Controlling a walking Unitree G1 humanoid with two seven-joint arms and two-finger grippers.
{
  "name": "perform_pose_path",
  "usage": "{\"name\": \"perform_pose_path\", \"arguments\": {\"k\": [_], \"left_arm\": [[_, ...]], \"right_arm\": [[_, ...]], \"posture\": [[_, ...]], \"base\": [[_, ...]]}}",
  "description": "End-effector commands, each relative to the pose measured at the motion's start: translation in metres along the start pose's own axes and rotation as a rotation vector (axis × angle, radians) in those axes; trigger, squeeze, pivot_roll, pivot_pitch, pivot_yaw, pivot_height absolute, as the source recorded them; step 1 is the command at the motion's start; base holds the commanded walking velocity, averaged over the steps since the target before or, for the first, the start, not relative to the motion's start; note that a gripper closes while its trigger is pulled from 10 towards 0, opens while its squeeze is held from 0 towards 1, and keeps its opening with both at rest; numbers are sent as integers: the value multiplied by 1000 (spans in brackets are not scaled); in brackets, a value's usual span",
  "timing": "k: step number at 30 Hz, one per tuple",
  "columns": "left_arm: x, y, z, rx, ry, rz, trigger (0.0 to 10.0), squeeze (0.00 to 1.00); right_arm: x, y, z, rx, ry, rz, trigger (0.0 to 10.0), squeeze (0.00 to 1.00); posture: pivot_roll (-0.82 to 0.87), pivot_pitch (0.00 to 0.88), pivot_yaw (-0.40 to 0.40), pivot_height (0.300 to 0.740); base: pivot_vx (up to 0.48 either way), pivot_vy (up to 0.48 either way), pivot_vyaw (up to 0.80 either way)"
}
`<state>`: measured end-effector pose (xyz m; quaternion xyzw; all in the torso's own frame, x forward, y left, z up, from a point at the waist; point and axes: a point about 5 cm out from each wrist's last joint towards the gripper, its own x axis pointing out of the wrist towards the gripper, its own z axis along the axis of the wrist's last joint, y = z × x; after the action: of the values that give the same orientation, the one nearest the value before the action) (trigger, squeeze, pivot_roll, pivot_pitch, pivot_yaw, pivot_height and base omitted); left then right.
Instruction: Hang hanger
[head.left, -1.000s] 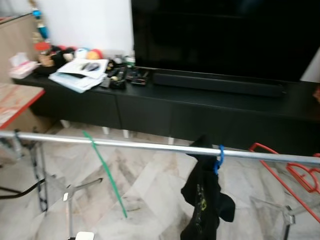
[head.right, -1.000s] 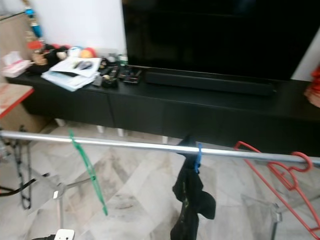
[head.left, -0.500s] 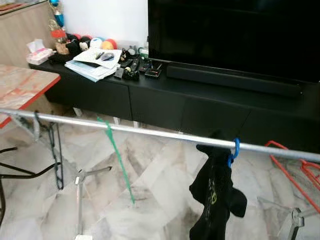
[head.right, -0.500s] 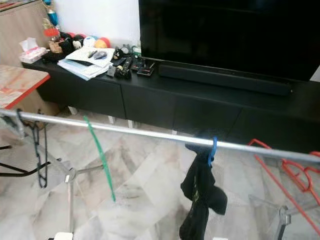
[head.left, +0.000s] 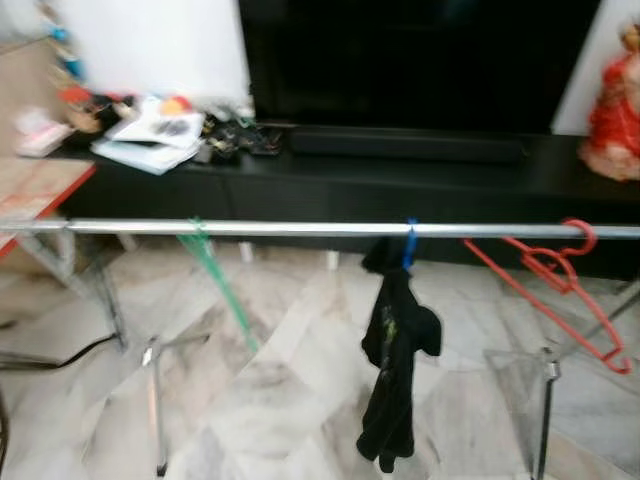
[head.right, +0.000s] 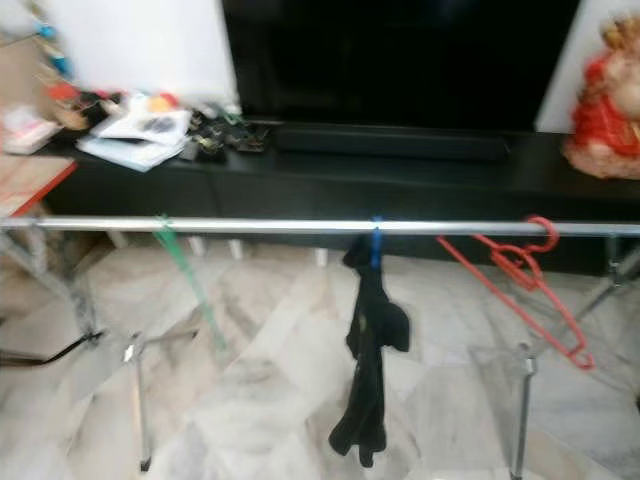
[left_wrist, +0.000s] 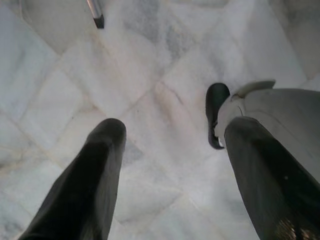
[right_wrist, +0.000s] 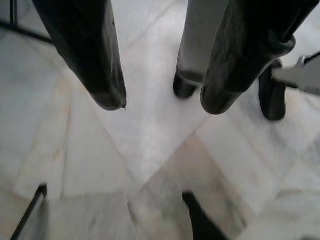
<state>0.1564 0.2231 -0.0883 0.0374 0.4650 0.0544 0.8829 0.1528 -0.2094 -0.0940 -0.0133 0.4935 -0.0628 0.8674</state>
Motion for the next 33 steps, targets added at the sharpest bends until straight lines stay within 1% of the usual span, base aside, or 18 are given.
{"name": "perform_pose_path", "arguments": {"k": [1, 16, 20, 33], "left_arm": [[-1, 0, -3, -7, 9, 0, 10000, 0], [0, -1, -1, -7, 1, -2, 10000, 0], [0, -1, 0, -11, 3, 2, 10000, 0], [0, -2, 1, -13, -2, -18, 10000, 0]], "right_arm": [[-1, -2, -9, 7, 32, -6, 10000, 0], [-2, -2, -10, 16, 32, -5, 10000, 0], [-1, -2, -10, 16, 37, -3, 10000, 0], [-1, -1, -10, 0, 49, 6, 10000, 0]], "posture": [[-37, 54, 20, 740], [-38, 54, 21, 740], [-37, 54, 20, 740], [-38, 51, 24, 740]], "base": [[-341, 0, 0], [-340, 0, 0], [0, 0, 0], [0, 0, -784]]}}
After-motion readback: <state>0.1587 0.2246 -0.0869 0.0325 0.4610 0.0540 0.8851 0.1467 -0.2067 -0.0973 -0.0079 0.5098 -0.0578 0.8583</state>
